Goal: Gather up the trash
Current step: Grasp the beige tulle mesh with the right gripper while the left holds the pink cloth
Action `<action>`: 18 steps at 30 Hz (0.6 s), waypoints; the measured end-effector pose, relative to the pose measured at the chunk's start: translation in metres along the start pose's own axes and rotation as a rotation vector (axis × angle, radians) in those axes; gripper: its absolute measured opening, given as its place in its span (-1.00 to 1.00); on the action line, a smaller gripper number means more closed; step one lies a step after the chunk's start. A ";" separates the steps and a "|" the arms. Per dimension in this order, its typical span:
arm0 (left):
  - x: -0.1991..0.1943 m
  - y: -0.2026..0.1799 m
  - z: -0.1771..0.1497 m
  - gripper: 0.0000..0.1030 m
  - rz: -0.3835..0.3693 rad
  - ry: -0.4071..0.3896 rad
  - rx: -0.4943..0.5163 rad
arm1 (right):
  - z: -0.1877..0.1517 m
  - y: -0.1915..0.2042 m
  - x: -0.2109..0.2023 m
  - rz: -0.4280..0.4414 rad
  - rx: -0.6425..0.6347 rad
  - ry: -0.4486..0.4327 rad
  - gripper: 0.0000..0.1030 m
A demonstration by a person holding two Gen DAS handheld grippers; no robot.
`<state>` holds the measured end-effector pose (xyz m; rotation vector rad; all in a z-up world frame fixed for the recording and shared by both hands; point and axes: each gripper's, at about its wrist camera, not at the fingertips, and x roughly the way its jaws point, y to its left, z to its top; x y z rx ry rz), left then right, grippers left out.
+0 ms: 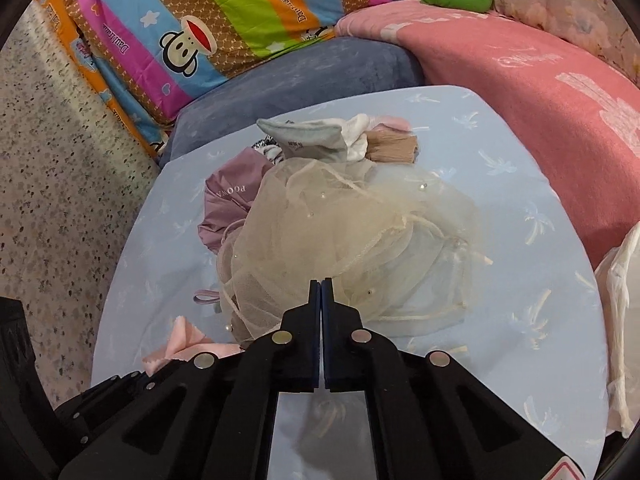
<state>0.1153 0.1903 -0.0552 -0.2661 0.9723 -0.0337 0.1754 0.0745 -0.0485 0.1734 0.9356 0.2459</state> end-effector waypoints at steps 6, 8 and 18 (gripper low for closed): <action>-0.015 -0.001 0.006 -0.89 -0.008 -0.042 0.012 | 0.004 -0.013 -0.028 0.002 0.029 -0.029 -0.99; -0.018 -0.005 0.008 -0.89 -0.005 -0.054 0.022 | 0.003 -0.016 -0.035 -0.003 0.030 -0.039 -0.99; -0.024 -0.008 0.014 -0.88 0.007 -0.081 0.035 | -0.014 -0.014 -0.013 0.058 0.066 0.055 0.00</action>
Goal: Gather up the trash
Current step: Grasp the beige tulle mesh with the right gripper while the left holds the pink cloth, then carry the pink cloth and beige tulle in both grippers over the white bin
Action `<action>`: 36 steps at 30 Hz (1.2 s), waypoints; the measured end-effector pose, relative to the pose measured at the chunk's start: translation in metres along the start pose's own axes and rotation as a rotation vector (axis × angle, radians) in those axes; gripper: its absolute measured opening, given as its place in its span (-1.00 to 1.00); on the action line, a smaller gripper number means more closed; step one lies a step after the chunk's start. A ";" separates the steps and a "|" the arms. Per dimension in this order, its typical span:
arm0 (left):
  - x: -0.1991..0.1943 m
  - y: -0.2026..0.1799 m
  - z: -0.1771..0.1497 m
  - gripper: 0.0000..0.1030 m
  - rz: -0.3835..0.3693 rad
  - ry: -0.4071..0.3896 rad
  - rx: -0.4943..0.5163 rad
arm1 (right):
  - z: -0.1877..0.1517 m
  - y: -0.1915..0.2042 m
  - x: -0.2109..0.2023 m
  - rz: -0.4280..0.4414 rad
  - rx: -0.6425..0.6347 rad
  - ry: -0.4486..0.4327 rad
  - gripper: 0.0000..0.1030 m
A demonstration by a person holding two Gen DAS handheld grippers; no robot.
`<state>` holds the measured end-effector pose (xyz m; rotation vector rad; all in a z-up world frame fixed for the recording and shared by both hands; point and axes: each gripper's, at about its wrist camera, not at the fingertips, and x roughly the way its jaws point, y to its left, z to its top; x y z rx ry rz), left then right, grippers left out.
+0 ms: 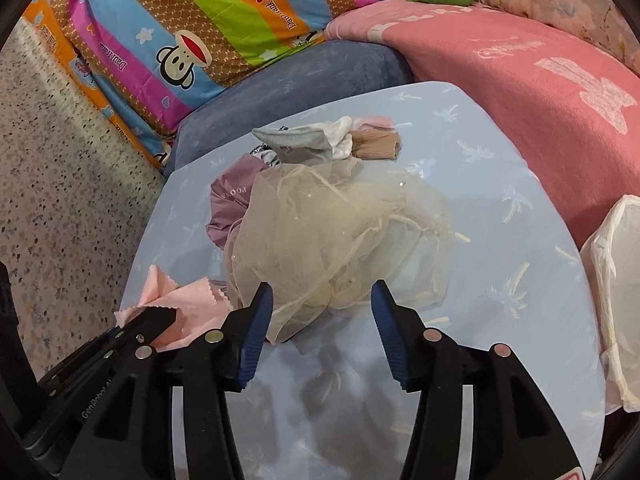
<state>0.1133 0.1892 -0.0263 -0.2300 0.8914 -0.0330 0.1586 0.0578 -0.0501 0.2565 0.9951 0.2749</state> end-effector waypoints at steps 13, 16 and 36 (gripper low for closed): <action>-0.004 0.004 0.007 -0.88 0.025 -0.013 0.013 | 0.004 0.002 0.032 0.088 0.065 0.048 -0.96; -0.008 0.002 0.011 -0.88 0.023 -0.023 0.021 | 0.012 0.004 0.011 0.086 0.052 -0.005 -0.97; -0.052 -0.108 0.039 -0.88 -0.158 -0.125 0.195 | 0.074 -0.059 -0.217 -0.050 0.010 -0.405 -0.97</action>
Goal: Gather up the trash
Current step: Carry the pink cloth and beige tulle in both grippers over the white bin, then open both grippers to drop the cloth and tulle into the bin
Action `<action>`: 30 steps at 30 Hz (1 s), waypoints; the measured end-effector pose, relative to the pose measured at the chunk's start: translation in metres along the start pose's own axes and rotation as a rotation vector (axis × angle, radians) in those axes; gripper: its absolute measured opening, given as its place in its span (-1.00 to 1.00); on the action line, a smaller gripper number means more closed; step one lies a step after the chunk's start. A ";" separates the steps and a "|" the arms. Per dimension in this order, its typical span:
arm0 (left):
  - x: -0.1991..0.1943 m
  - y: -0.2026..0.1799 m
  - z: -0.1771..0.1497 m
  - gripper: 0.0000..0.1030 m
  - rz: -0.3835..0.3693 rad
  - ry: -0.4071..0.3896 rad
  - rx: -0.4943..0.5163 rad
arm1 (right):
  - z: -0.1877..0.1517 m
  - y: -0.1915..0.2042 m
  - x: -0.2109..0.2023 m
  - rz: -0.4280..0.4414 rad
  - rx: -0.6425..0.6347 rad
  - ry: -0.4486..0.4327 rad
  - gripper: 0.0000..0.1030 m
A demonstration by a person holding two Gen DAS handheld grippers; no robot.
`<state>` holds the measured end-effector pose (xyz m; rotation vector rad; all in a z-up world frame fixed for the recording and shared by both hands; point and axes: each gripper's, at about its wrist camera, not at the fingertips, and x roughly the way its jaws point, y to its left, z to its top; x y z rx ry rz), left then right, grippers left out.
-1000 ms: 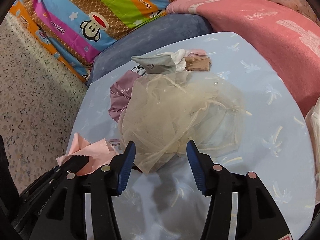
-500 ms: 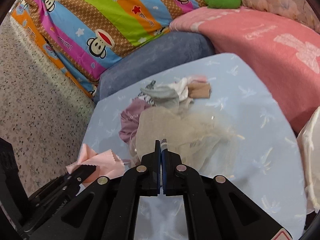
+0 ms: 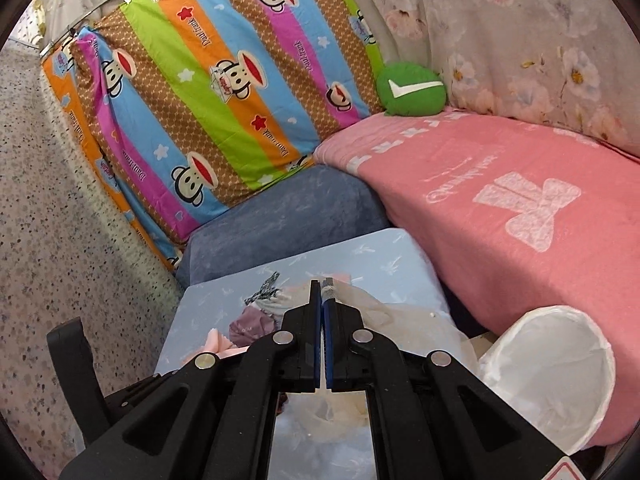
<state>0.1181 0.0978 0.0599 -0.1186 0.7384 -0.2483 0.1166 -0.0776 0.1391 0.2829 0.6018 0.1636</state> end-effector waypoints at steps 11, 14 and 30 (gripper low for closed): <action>0.014 -0.103 0.011 -0.88 -0.145 0.025 0.148 | 0.016 -0.099 -0.061 -0.169 0.031 -0.031 -0.97; 0.022 -0.129 0.009 -0.87 -0.178 0.040 0.188 | 0.013 -0.122 -0.066 -0.197 0.055 -0.022 -0.97; 0.061 -0.218 -0.008 -0.17 -0.288 0.155 0.287 | -0.002 -0.195 -0.065 -0.284 0.140 0.036 -0.81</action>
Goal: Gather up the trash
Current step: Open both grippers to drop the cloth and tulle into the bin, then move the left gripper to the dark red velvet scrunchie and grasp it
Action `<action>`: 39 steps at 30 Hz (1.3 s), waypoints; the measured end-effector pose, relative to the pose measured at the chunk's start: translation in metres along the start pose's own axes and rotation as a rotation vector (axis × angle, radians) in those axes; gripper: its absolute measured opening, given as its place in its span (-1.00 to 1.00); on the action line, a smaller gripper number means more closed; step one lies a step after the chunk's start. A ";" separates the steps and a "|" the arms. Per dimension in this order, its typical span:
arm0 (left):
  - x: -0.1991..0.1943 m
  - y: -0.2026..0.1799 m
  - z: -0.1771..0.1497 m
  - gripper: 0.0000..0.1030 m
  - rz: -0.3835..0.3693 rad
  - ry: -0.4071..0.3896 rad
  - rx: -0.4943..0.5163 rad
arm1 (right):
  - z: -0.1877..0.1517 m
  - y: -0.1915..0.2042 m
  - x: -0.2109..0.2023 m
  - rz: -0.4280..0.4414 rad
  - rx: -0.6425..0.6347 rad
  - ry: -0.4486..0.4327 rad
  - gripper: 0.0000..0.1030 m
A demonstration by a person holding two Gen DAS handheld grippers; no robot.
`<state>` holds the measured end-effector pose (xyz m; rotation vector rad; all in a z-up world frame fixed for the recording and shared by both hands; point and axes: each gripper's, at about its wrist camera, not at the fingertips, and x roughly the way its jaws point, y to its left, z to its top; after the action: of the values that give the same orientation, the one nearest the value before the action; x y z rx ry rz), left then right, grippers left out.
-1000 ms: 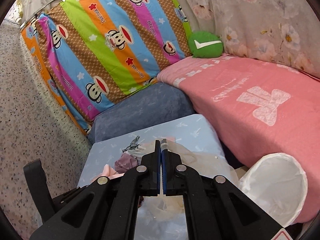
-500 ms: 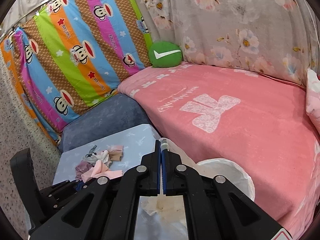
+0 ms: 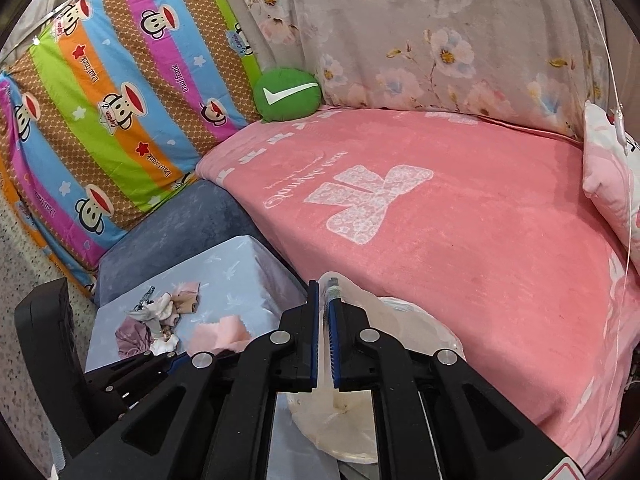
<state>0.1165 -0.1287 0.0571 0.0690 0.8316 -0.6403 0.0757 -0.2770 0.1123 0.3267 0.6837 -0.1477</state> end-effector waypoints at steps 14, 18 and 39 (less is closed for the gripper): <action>0.002 0.001 0.000 0.29 0.068 -0.046 0.012 | -0.004 -0.008 0.029 0.007 0.022 0.083 -0.39; 0.004 0.013 -0.004 0.29 0.097 -0.039 -0.002 | -0.021 -0.013 0.056 -0.048 0.011 0.159 -0.30; 0.002 0.055 -0.029 0.29 0.154 -0.008 -0.102 | -0.067 0.003 0.057 -0.074 -0.015 0.220 -0.24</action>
<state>0.1291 -0.0764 0.0254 0.0375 0.8414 -0.4527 0.0798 -0.2525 0.0276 0.3058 0.9151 -0.1784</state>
